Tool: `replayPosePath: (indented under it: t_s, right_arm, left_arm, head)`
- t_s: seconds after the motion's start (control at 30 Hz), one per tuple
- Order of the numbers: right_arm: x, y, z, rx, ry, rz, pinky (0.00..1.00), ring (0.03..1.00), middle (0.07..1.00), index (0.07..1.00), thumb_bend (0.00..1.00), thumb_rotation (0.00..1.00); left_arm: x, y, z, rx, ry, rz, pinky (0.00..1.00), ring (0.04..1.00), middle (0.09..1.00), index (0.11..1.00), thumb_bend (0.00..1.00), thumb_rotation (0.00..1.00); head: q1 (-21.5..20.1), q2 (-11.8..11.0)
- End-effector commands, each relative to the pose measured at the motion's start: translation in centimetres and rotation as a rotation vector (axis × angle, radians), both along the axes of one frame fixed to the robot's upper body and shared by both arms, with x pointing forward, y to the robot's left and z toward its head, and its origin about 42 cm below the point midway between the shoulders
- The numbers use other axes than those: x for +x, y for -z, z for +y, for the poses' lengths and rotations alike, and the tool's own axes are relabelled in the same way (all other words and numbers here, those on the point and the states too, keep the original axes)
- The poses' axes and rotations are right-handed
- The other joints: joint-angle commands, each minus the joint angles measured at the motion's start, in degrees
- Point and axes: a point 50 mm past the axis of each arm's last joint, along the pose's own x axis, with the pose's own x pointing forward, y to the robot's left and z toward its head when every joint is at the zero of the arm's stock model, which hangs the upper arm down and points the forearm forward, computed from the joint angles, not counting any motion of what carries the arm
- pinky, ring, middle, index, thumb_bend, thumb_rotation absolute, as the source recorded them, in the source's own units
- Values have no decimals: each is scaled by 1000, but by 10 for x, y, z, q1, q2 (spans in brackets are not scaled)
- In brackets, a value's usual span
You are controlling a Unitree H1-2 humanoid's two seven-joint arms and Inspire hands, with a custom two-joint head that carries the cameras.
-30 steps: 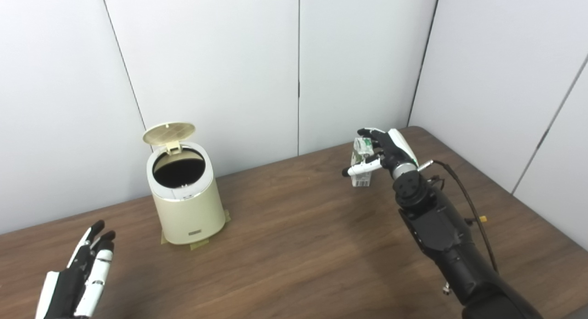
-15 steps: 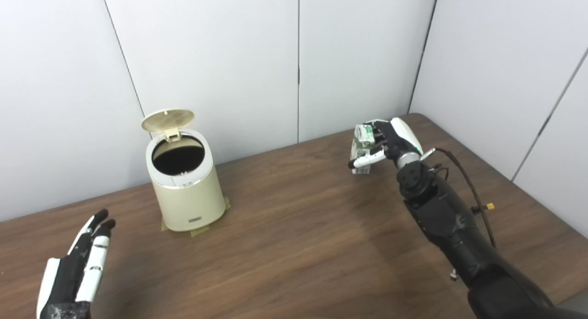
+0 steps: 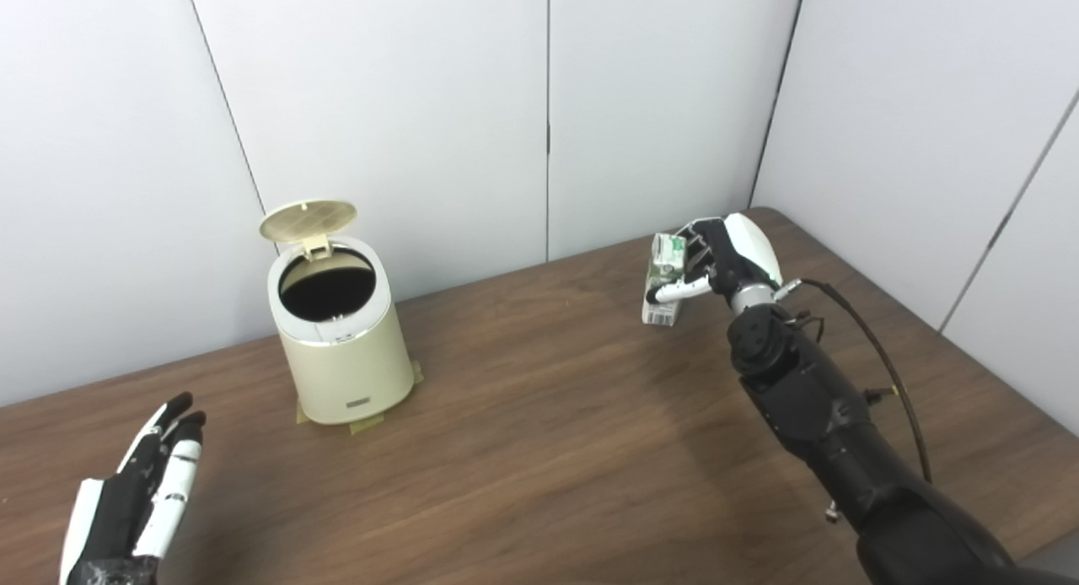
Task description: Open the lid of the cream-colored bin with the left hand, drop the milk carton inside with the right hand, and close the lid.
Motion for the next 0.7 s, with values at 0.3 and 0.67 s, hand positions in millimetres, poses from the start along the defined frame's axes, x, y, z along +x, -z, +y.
replayPosePath:
  t_s: [0.3,0.67]
  right_arm:
    - [6,-42,14,-56,-45,-214,356,400,482,496,521,0]
    - [-14,-82,90,-41,-240,-389,315,363,469,544,512,0]
  left_arm:
    - [17,-15,-7,10,4,-107,948,929,898,935,308,729]
    - [22,-9,-14,-2,-19,-117,893,898,889,919,368,763]
  head:
    - [35,-3]
    - [132,-19]
